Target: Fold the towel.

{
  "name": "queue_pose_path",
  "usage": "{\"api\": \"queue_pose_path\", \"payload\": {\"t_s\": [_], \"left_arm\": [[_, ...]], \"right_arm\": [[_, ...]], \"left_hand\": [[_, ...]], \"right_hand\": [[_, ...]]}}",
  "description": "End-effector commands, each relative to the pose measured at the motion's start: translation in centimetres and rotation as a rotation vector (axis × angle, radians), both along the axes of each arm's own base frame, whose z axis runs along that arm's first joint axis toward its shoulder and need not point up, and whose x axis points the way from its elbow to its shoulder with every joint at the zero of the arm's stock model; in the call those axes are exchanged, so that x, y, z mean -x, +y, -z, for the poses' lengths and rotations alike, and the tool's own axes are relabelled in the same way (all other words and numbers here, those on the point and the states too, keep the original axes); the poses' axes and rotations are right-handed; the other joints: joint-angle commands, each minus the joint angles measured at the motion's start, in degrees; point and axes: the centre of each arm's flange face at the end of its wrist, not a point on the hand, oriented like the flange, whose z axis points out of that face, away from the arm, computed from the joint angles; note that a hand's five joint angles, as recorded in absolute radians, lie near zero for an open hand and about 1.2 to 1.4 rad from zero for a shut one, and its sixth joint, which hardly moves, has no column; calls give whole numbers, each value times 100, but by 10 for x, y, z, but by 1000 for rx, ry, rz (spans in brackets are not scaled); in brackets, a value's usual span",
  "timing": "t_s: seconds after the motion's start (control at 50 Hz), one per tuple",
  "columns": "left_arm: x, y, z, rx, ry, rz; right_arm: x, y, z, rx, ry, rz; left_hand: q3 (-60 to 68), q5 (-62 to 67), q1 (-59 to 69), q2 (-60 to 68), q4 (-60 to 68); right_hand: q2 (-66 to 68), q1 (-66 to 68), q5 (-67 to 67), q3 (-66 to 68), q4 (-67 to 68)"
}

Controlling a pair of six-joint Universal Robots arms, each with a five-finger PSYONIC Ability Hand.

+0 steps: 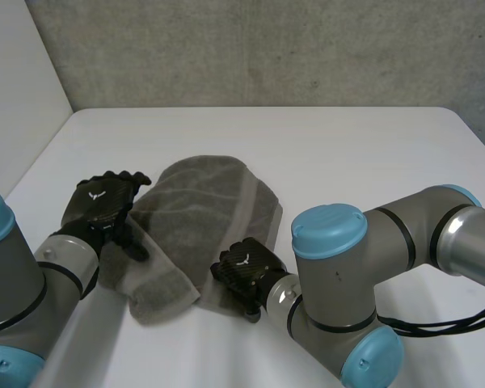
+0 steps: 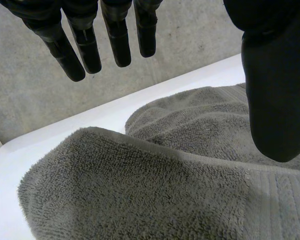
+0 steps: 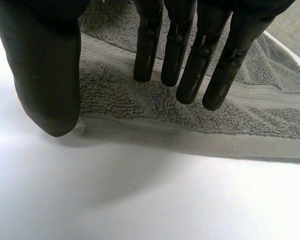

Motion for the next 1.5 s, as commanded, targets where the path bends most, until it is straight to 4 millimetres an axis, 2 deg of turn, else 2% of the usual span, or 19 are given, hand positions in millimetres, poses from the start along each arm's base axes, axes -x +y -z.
{"api": "queue_pose_path", "payload": {"t_s": [0.02,0.26,0.3,0.44,0.5,0.56,0.64,0.74,0.76,0.8,0.82,0.9,1.0,1.04,1.12,1.2,1.3,1.44,1.5], "left_arm": [[0,1,1,-5,-1,0],[0,1,2,-5,-1,0],[0,1,1,-4,0,0],[0,2,2,-5,-1,3],[3,5,2,-5,-1,15],[6,7,2,-2,-1,26],[7,7,3,-3,-2,29],[9,2,2,16,3,31],[9,2,2,16,3,31],[10,-1,5,9,0,28],[10,-1,5,9,0,28],[13,-7,13,-9,-9,29],[16,-9,21,-40,-18,36],[19,-4,23,-46,-19,52],[35,19,26,-66,-31,129],[40,43,16,-77,-32,178],[37,59,1,-74,-29,190],[37,79,-2,-123,-57,226],[36,85,5,-173,-84,232]], "right_arm": [[-1,-2,0,13,-13,4],[-3,-4,-5,24,-36,12],[-3,-4,-6,24,-40,12],[-2,-6,-17,42,-60,17],[3,-18,-26,60,-75,49],[21,-39,-34,67,-75,119],[37,-52,-40,72,-74,168],[79,-78,-47,80,-66,286],[79,-78,-47,80,-66,286],[100,-87,-45,75,-41,332],[101,-87,-45,75,-41,332],[127,-92,-41,88,6,370],[151,-103,-48,160,-5,445],[169,-115,-58,221,-25,507],[180,-123,-64,245,-32,539],[182,-126,-66,254,-30,547],[181,-128,-62,264,-19,542],[185,-136,-58,286,25,541],[193,-144,-59,292,31,566]], "left_hand": [[-184,-1185,-268,-244,-250],[-184,-1185,-268,-244,-250],[-184,-1185,-268,-244,-250],[-184,-1185,-268,-244,-250],[-217,-1219,-301,-278,-284],[-234,-1236,-318,-294,-300],[-234,-1236,-318,-294,-300],[-184,-1186,-268,-244,-250],[-184,-1185,-268,-244,-250],[-167,-1169,-251,-227,-233],[-167,-1169,-251,-227,-233],[-100,-1102,-184,-160,-166],[304,-698,220,244,238],[489,-513,405,429,423],[557,-445,472,496,490],[607,-395,523,546,541],[674,-328,590,614,608],[658,-344,573,597,591],[591,-411,506,530,524]], "right_hand": [[1160,1145,1241,1117,1135],[3332,3317,3414,3289,3307],[4118,4104,4200,4075,4093],[4302,4287,4383,4259,4276],[4302,4287,4383,4259,4276],[4302,4287,4383,4259,4276],[4302,4287,4383,4259,4276],[4302,4287,4383,4259,4276],[4302,4287,4383,4259,4276],[4302,4287,4383,4259,4276],[4302,4287,4383,4259,4276],[4302,4287,4383,4259,4276],[4302,4287,4383,4259,4276],[4302,4287,4383,4259,4276],[4302,4287,4383,4259,4276],[4302,4287,4383,4259,4276],[4302,4287,4383,4259,4276],[4302,4287,4383,4259,4276],[4302,4287,4383,4259,4276]]}}
